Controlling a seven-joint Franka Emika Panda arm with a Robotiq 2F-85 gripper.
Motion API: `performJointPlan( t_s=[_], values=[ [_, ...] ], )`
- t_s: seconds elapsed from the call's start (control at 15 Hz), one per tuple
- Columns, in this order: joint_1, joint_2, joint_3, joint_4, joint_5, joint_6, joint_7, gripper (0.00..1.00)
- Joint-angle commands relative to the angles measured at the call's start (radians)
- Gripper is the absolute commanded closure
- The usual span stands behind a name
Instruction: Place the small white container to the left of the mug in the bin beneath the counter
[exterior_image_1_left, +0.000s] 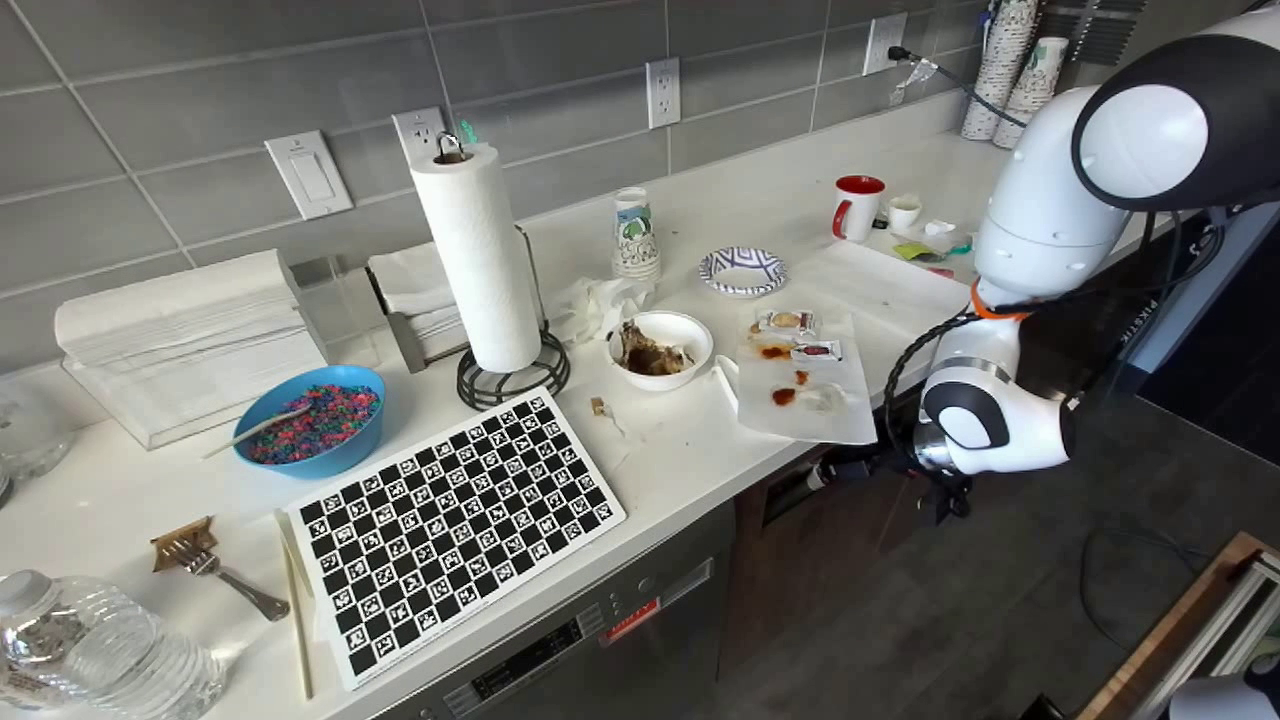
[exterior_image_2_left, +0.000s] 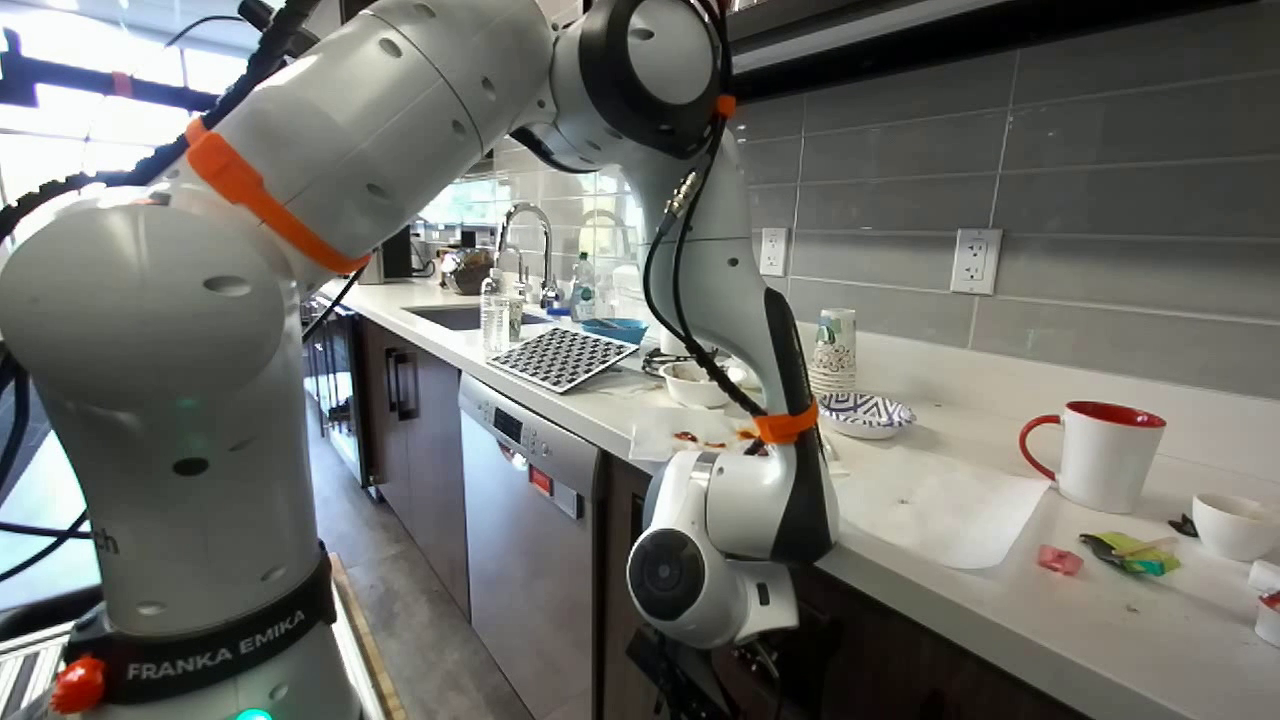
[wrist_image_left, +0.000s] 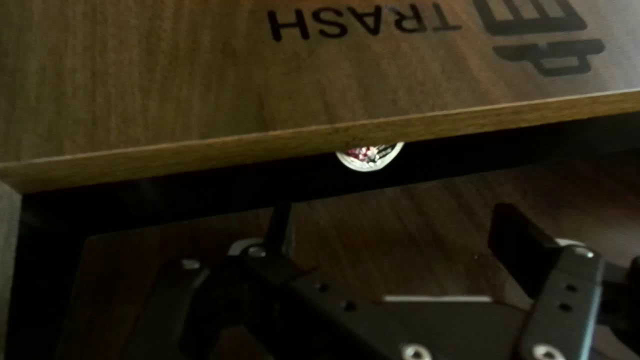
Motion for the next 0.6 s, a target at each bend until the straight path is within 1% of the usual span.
performJointPlan(
  t_s=[0.0, 0.07, 0.33, 0.47, 0.53],
  values=[
    [0.049, -0.012, -0.034, -0.026, -0.159, -0.027, 0.089, 0.00],
    [0.056, -0.019, -0.034, -0.035, -0.168, -0.009, 0.091, 0.00],
    [0.084, -0.034, -0.027, -0.048, -0.126, 0.008, 0.062, 0.00],
    [0.095, -0.041, -0.027, -0.066, -0.105, -0.007, 0.034, 0.00],
    [0.099, -0.070, -0.032, -0.103, -0.090, -0.028, 0.004, 0.00]
  ],
)
